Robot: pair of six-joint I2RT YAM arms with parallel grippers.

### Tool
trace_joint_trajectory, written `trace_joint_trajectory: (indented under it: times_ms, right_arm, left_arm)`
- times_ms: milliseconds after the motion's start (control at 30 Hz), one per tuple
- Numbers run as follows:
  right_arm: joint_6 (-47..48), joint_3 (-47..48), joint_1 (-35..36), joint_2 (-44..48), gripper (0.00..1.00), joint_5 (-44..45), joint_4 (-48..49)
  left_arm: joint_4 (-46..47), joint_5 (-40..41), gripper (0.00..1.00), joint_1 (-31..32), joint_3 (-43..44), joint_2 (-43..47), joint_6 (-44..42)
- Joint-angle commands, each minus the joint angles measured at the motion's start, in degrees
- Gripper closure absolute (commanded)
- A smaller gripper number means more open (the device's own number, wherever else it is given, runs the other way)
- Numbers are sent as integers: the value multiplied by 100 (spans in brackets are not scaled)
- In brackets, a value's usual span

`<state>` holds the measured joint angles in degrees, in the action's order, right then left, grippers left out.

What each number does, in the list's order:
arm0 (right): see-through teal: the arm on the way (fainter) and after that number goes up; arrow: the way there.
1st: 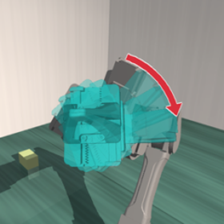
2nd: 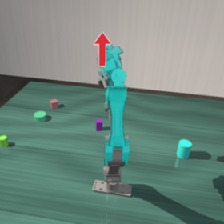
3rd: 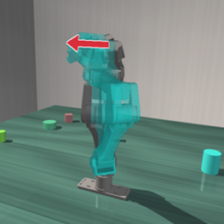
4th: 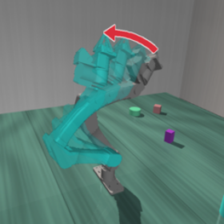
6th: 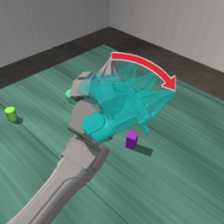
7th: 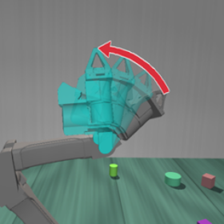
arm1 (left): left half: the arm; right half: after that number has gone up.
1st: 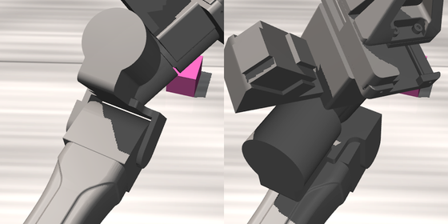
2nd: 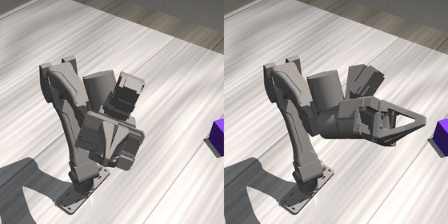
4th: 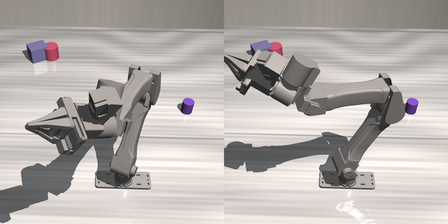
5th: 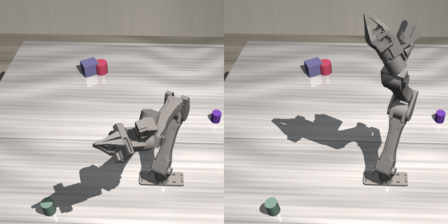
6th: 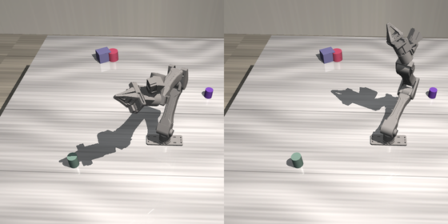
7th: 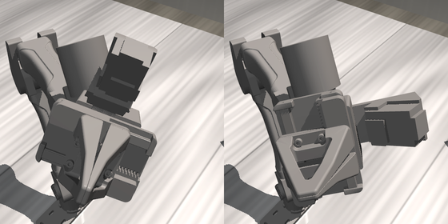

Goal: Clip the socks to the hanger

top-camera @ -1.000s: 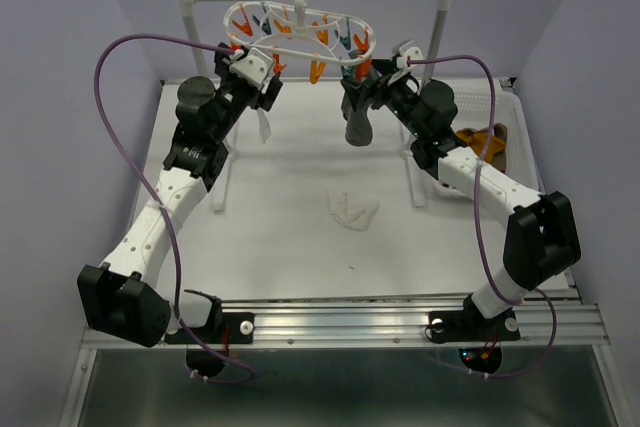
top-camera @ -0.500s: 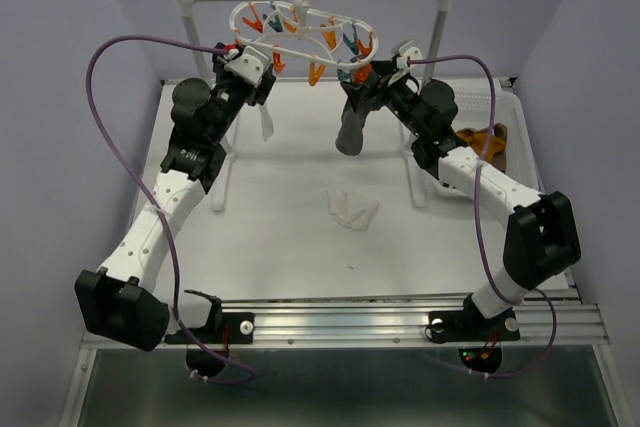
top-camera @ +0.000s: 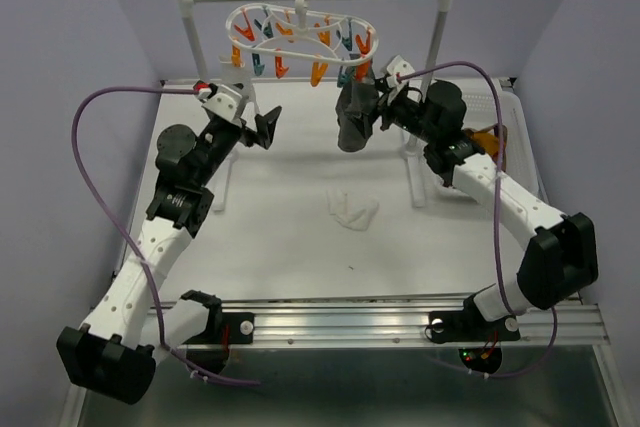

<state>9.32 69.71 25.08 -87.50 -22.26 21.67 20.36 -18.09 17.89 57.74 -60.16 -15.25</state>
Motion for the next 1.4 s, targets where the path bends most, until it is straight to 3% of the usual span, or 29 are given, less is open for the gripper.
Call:
trace_joint_trajectory:
  times_ms: [0, 133, 300, 467, 733, 967, 1000, 1033, 1100, 1367]
  right_arm:
    - [1492, 7, -38, 971, 0, -1411, -1224]
    - [2599, 463, 67, 1393, 0, -1606, -3277]
    - [2724, 1192, 234, 1219, 0, -1131, -3871]
    - [2855, 3051, 497, 183, 0, -947, -4636]
    - [3402, 4936, 1419, -1390, 1, -255, -4429]
    - [4154, 5131, 1596, -1919, 5, 529, -3364]
    - [4157, 5114, 1596, -1954, 7, 695, -3162]
    - [4278, 5192, 1666, -2007, 15, 1001, -2951]
    - [4507, 5202, 1667, -2060, 21, 1101, -2897]
    - [5272, 4921, 1719, -1779, 22, 1321, -3441]
  left_arm:
    - [373, 664, 1, -5, -534, 898, 1452]
    - [13, 1360, 1, -5, -1246, 1567, 2279]
    - [-409, 2361, 1, -5, -1985, 2638, 3114]
    - [-848, 3019, 1, -14, -2521, 3510, 3799]
    - [-1254, 2952, 1, -5, -2882, 4241, 4390]
    - [-946, 2285, 1, -5, -3014, 4048, 4399]
    - [-955, 2222, 1, -14, -3005, 3943, 4364]
    - [-972, 2126, 1, -5, -2988, 3898, 4329]
    - [-903, 1960, 1, -5, -3005, 3802, 4232]
    - [-244, 1475, 1, -5, -3374, 3661, 4135]
